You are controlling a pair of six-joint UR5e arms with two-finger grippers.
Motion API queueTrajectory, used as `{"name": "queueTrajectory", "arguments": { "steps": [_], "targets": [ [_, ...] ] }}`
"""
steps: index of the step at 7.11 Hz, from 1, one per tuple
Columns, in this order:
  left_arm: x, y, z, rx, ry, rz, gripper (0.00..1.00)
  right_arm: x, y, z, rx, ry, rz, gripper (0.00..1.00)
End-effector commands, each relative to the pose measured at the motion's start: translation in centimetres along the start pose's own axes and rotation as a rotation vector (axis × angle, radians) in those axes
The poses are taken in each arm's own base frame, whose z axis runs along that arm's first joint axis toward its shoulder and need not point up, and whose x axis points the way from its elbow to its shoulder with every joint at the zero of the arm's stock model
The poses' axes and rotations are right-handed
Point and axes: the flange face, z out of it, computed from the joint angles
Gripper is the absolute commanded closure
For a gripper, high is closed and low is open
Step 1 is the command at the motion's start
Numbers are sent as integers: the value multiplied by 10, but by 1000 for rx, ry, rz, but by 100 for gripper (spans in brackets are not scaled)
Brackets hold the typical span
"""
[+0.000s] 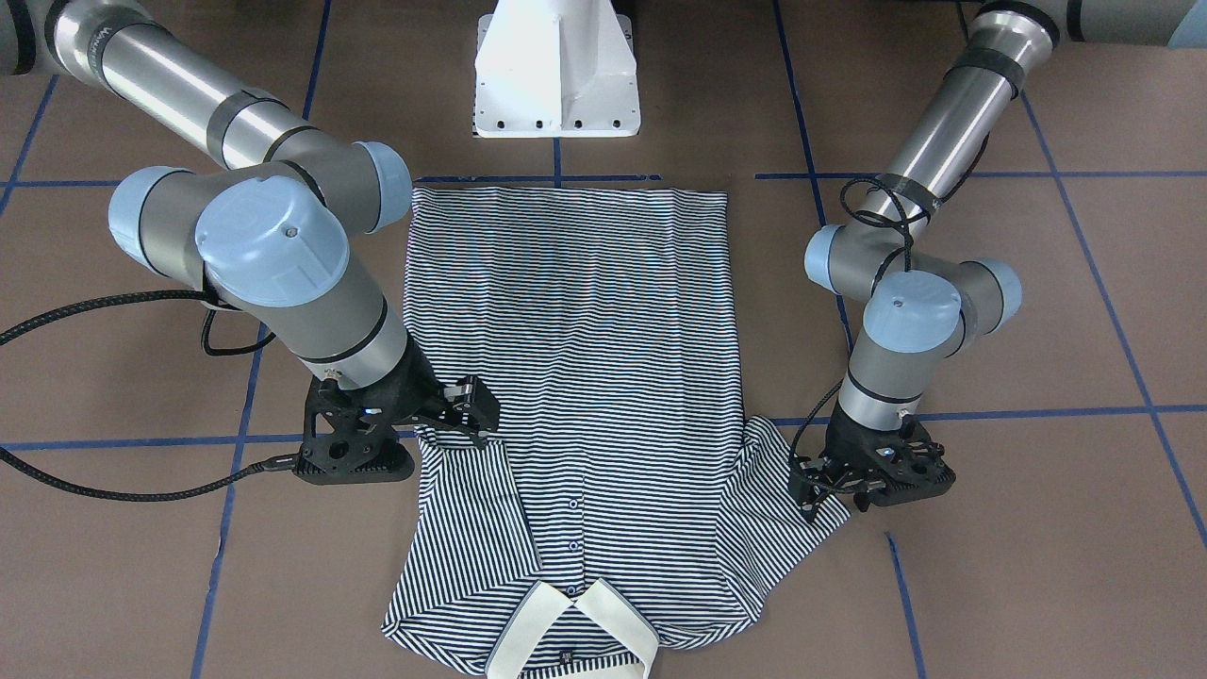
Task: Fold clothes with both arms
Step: 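Release the sleeve with the right gripper while the left arm reaches toward the other sleeve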
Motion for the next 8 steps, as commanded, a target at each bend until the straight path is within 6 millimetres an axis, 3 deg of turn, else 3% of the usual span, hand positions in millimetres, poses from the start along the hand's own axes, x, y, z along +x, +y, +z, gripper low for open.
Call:
{"name": "queueTrajectory", "arguments": {
  "steps": [1,3,5,6,7,8],
  "targets": [
    [3,4,0,-3,4,3,67,1,-1,0,1,1,1,0],
    [12,0,-5,3,18,3,87,3,-1,1,0,5,1,0],
    [24,-2,-16,5,37,10,100,5,-2,2,-1,7,3,0],
    [32,-6,-26,13,55,12,100,5,-2,2,-1,7,3,0],
    [46,-10,-40,11,53,9,100,5,-2,2,-1,6,2,0],
    [90,-22,-64,2,36,-2,100,5,-2,2,-1,6,4,0]
  ]
}}
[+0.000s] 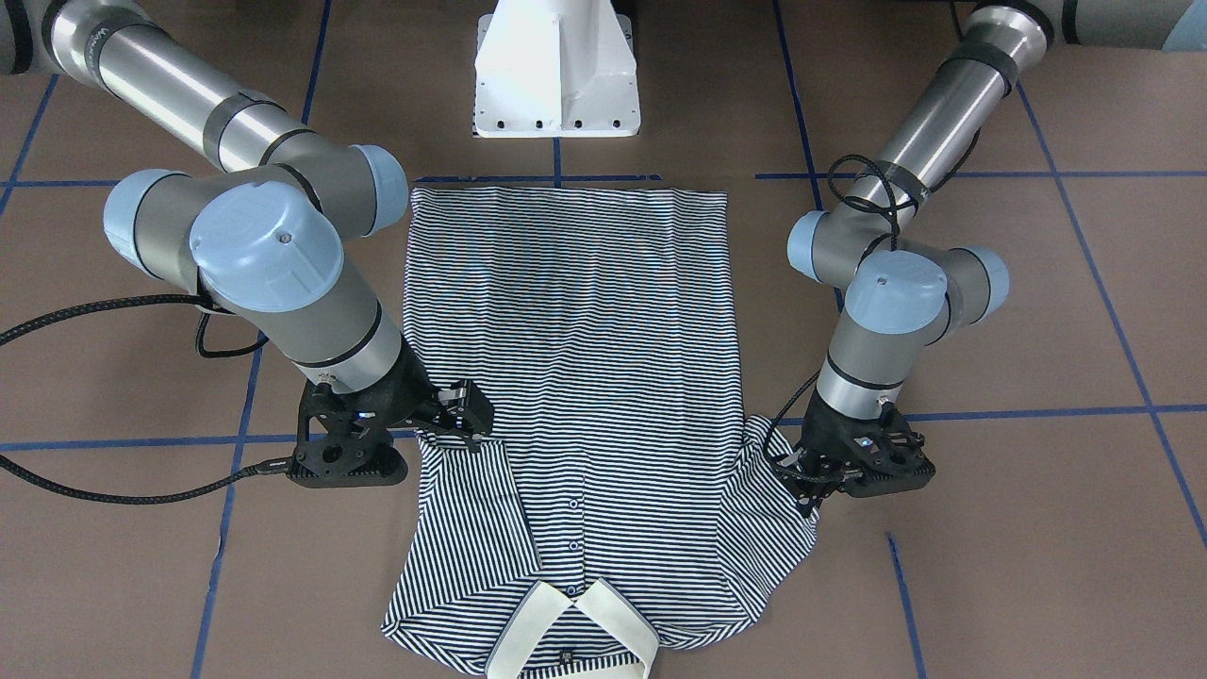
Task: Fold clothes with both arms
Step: 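Grasp the other sleeve with the left gripper and fold it inward across the body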
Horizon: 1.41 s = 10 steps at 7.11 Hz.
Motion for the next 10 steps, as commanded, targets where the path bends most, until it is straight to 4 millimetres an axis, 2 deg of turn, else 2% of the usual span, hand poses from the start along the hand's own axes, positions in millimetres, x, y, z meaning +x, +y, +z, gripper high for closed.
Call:
{"name": "queueTrajectory", "arguments": {
  "steps": [1,2,3,4,7,8,9,10],
  "targets": [
    [76,-19,-36,-11,-21,-67,100,-2,0,-2,3,-5,0,0],
    [103,-14,-39,-16,4,-103,100,-2,0,-2,3,-5,0,0],
    [131,-17,-31,-25,-1,-128,100,-1,0,-2,1,-5,1,0],
    [149,-4,-13,-44,-11,-142,100,4,-6,-8,6,-8,-2,0],
    [159,13,-9,-52,23,-127,100,48,-14,-17,20,8,0,0],
    [156,13,-3,-49,34,-126,71,50,-15,-17,21,11,3,0],
    [156,13,-3,-43,56,-118,1,50,-15,-16,20,12,4,0],
    [160,13,-8,-38,80,-113,0,53,-14,-14,18,14,4,0]
  ]
}}
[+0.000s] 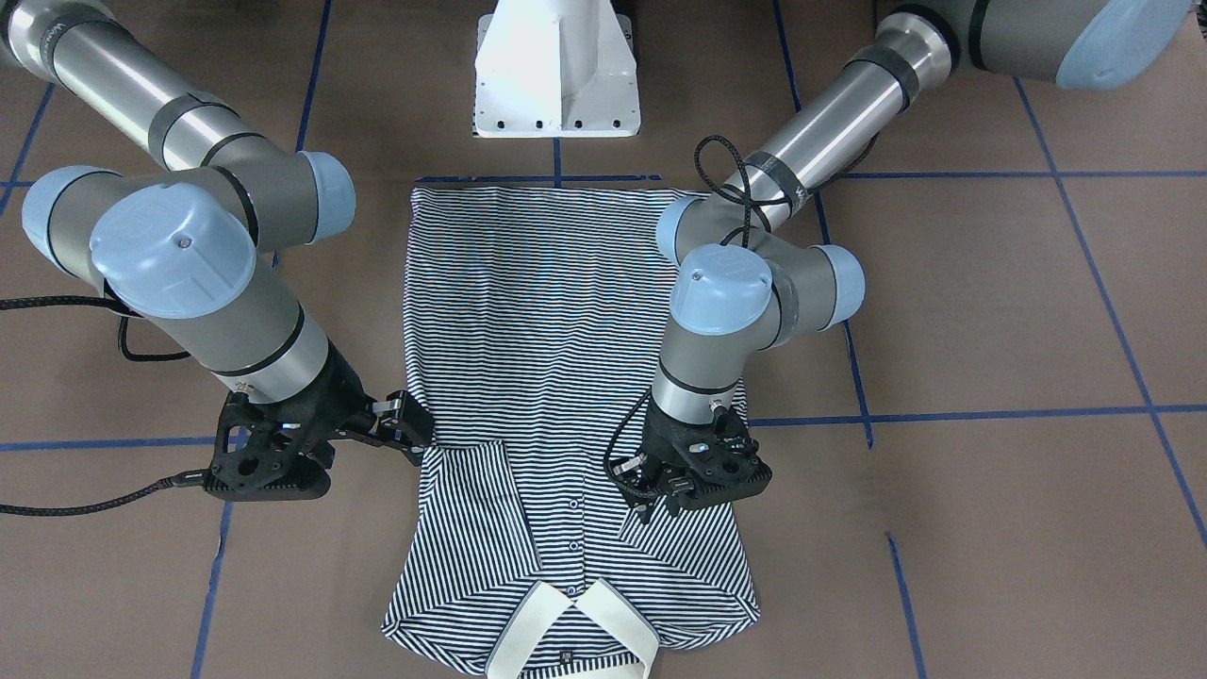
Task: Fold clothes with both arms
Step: 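Grasp the other sleeve with the left gripper and fold it inward across the body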
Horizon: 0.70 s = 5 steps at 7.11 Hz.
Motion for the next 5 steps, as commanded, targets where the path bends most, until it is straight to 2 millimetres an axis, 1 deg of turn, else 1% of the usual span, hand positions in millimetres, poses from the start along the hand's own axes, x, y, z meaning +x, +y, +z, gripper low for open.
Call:
{"name": "queueTrajectory", "arguments": {
  "steps": [1,2,3,4,5],
  "targets": [
    [6,0,-8,7,51,17,0,8,2,6,-5,10,3,0],
    [8,0,-21,4,72,22,0,10,3,6,-5,10,11,0],
    [-1,9,-32,-63,93,28,0,13,20,9,-10,6,15,0],
    [-31,20,-51,-87,117,53,0,20,54,11,4,4,64,0],
    [-70,32,-79,-84,129,74,0,26,95,15,0,1,52,0]
  ]
}}
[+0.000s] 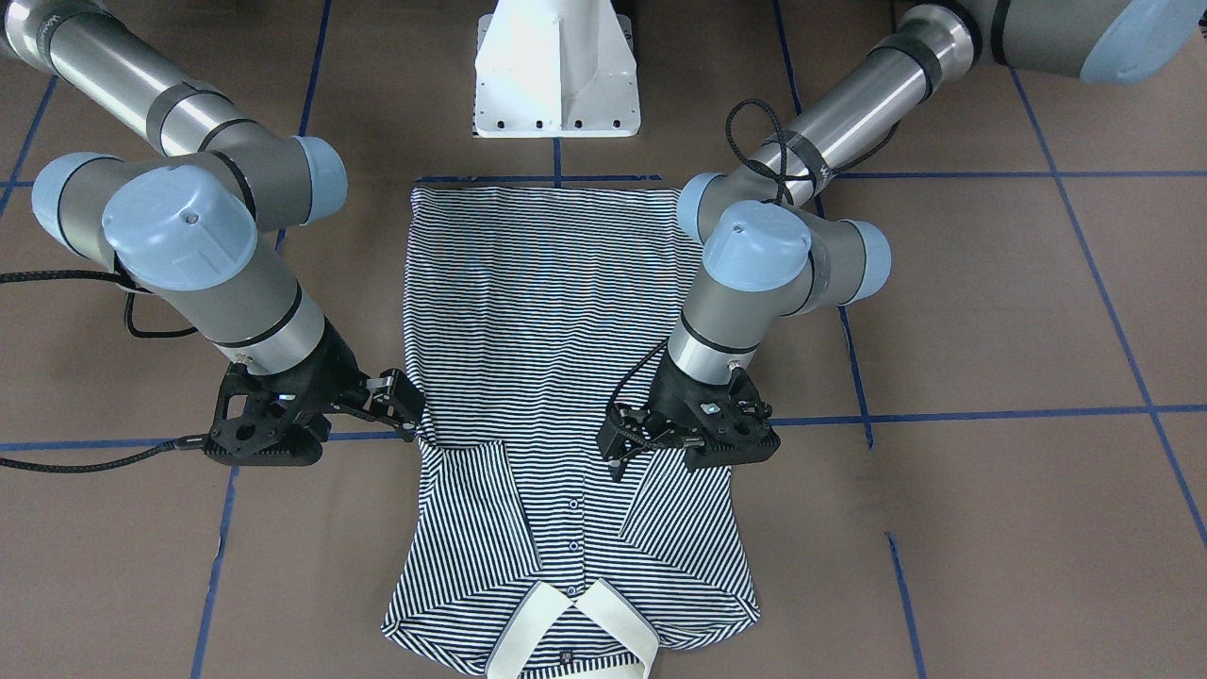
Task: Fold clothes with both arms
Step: 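Grasp the other sleeve with the left gripper and fold it inward across the body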
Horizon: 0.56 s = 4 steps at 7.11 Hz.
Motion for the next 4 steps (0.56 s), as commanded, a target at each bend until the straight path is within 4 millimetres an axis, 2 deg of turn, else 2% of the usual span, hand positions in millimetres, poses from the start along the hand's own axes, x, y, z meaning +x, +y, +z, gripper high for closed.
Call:
{"name": "queueTrajectory", "arguments": {
  "steps": [1,2,3,4],
  "targets": [
    [-41,24,-61,-16,-13,48,0,16,78,6,-28,-10,67,0],
    [-46,34,-90,-19,-24,56,0,18,132,6,-49,-20,115,0],
    [-61,47,-117,-24,-25,58,0,39,195,5,-84,-10,114,0],
    [-64,60,-138,-25,-3,70,0,47,251,0,-93,-2,153,0]
  ]
}}
